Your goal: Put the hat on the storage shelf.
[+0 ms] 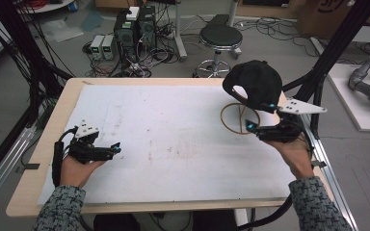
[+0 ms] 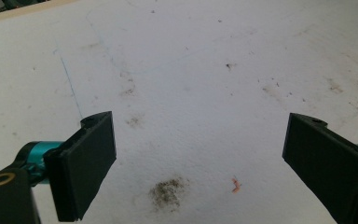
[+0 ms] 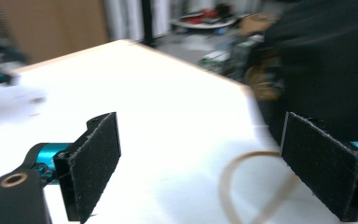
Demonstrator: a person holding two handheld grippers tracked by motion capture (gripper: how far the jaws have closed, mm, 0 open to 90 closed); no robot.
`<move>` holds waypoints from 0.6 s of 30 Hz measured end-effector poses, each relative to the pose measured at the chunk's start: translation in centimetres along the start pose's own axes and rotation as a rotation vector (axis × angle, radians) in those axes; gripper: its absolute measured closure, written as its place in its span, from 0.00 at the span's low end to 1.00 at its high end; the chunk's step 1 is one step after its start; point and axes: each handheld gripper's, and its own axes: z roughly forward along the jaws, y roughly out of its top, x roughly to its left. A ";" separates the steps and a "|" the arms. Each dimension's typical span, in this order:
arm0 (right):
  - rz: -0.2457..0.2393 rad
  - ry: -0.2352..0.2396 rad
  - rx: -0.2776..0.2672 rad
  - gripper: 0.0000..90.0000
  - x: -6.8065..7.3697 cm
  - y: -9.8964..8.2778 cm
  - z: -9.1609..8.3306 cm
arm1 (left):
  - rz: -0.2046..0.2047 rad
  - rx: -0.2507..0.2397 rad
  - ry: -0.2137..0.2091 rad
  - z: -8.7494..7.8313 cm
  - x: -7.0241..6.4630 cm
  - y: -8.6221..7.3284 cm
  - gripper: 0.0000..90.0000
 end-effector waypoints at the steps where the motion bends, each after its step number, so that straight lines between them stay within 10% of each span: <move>1: 0.010 0.040 0.010 0.13 0.9 -0.1 0.6 | 0.004 0.002 0.000 0.0 0.0 0.1 0.11; 7: 0.014 0.171 0.058 0.13 4.2 -1.7 4.4 | -0.001 -0.003 0.004 -0.1 -0.1 0.2 0.11; 18: -0.001 0.160 0.133 0.13 5.0 -3.5 7.1 | 0.003 -0.006 0.010 -0.3 0.1 0.2 0.11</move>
